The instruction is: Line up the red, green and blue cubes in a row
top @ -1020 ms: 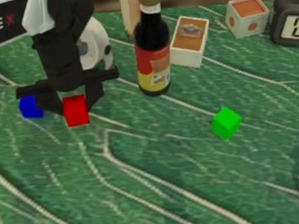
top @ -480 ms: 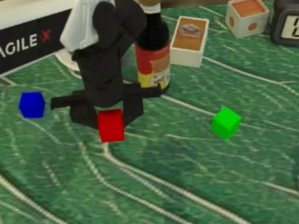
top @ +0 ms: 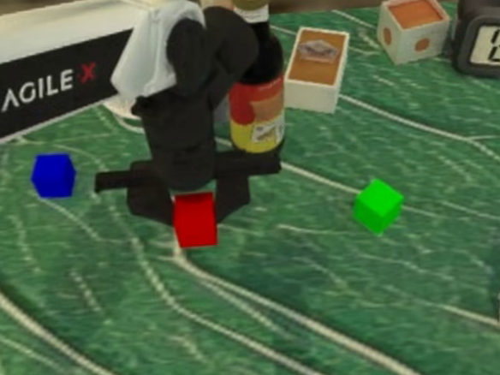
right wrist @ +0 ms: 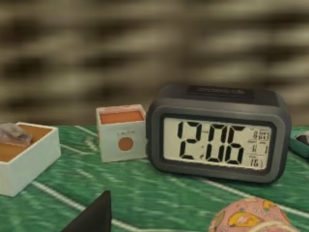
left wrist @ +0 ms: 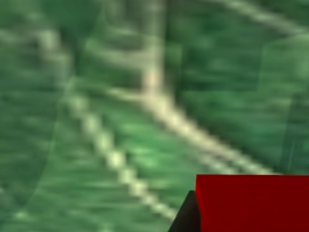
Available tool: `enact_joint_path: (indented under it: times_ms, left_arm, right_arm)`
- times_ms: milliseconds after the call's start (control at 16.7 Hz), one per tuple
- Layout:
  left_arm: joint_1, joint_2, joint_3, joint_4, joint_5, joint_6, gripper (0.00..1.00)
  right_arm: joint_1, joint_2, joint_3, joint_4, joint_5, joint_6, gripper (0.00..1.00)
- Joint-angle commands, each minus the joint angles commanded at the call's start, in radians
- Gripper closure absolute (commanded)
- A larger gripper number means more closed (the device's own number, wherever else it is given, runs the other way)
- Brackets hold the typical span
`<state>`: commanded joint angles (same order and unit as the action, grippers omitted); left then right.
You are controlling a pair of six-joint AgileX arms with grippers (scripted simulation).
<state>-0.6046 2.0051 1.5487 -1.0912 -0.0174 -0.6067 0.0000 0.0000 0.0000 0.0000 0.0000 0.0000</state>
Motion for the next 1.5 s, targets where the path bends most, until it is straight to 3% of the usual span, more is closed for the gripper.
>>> enact_joint_path:
  times_ms: [360,660,1440,1500]
  left_arm:
    - [-0.002,0.053,-0.144,0.198,0.001,-0.003,1.00]
    - [-0.003,0.058,-0.156,0.214,0.001,-0.004,1.00]
    - [-0.003,0.058,-0.156,0.214,0.001,-0.004,0.02]
    - [-0.003,0.058,-0.156,0.214,0.001,-0.004,0.00]
  right_arm:
    - [0.000,0.000,0.000,0.000,0.000,0.000,0.00]
    - [0.000,0.000,0.000,0.000,0.000,0.000,0.00]
    - [0.000,0.000,0.000,0.000,0.000,0.000,0.00]
    - [0.000,0.000,0.000,0.000,0.000,0.000,0.00]
